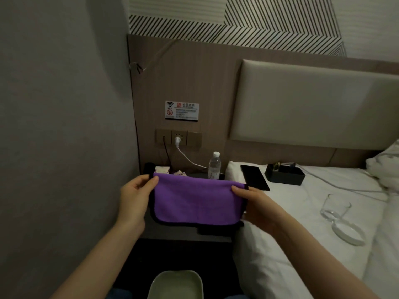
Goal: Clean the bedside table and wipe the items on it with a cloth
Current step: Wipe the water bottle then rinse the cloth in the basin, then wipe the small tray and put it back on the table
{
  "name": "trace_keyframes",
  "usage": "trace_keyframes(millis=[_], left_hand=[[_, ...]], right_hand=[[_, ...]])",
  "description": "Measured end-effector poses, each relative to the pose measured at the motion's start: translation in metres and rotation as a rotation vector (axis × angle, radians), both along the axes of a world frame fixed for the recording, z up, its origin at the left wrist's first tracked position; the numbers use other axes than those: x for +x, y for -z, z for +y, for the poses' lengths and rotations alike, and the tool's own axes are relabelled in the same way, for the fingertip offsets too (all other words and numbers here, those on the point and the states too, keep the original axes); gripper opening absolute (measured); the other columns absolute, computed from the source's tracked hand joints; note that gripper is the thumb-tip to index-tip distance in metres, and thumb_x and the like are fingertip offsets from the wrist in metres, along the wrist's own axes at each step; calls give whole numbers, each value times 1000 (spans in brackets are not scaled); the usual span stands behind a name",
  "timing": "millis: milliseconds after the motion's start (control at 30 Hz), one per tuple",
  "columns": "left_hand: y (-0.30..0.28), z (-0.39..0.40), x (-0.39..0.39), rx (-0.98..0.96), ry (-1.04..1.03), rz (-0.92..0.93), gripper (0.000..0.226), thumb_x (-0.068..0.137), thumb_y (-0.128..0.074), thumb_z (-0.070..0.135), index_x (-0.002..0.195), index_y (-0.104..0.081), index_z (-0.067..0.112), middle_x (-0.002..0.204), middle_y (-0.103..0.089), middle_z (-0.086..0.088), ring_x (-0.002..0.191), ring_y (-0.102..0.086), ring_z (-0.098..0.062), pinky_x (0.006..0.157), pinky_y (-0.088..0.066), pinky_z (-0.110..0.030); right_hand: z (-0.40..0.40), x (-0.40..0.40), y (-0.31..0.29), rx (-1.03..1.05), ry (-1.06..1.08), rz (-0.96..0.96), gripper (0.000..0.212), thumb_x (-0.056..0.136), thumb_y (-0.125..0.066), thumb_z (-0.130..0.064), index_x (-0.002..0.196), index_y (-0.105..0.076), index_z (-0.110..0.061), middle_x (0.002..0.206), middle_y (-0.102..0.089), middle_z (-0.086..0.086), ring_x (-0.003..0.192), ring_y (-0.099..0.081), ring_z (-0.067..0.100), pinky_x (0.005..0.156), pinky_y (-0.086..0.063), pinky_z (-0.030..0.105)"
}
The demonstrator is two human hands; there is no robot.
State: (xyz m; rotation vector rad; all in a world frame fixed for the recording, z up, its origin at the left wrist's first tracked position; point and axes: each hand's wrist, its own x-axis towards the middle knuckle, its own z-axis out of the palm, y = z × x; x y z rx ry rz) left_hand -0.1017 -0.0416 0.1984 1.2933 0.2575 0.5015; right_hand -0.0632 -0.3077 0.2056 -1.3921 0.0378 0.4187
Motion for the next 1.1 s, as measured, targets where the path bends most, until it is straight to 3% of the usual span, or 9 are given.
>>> trace_keyframes(millis=[100,267,400,467,533,633,833,967,1100], left_hand=[[-3,-33,-6,150,6,-33,11,91,-61,11,88,-65,21,87,-69,1,83,-64,-17,69,-50,-26],[-13,-81,-19,204,528,-7,25,88,-64,9,108,-53,18,109,-69,1,89,-71,-21,58,-57,-31],[-16,-66,-9,219,188,-79,18,87,-65,14,102,-58,20,104,-66,2,79,-69,-14,56,-55,-26],[-14,-53,0,118,182,58,22,80,-70,29,102,-65,26,111,-66,1,93,-66,-14,69,-50,-28],[-11,-52,5,-220,545,251,36,77,-67,44,103,-76,21,116,-69,-6,101,-68,-19,80,-50,-34],[4,-77,9,-545,802,397,40,84,-63,40,108,-74,10,118,-67,-16,108,-66,-31,91,-52,-47],[34,-147,36,-473,658,586,29,91,-61,29,114,-59,11,106,-69,-24,100,-64,-42,89,-49,-59],[51,-200,71,-448,664,663,16,92,-60,30,97,-61,14,83,-74,-19,84,-69,-37,80,-54,-52],[51,-255,135,-448,668,666,28,96,-54,30,112,-59,8,83,-71,-17,72,-67,-31,71,-53,-46]], right_hand=[[20,-3,9,200,13,179,51,80,-65,-34,124,-60,-9,110,-72,13,95,-71,29,76,-55,40],[47,-14,14,416,-175,170,42,84,-67,-36,115,-70,-8,109,-71,18,96,-70,31,80,-57,44],[43,-12,16,335,-26,195,47,73,-67,-12,120,-62,-7,104,-73,17,87,-73,32,72,-59,44],[32,-9,11,350,7,151,52,72,-68,-9,124,-59,-11,107,-73,14,90,-72,31,72,-59,41],[24,-6,6,381,-6,115,50,72,-68,-5,121,-60,-12,107,-73,13,90,-73,30,72,-59,40],[17,5,10,218,52,39,41,78,-62,4,117,-63,-8,103,-73,13,91,-71,29,79,-58,40],[-29,30,47,-262,236,56,35,80,-60,6,110,-58,-13,110,-63,18,102,-64,35,89,-55,47],[-81,59,59,-348,258,79,27,81,-61,0,104,-60,-14,101,-65,13,95,-64,29,72,-57,35],[-128,112,47,-449,333,-21,20,84,-60,-2,99,-60,-16,91,-62,10,83,-61,24,59,-48,25]])
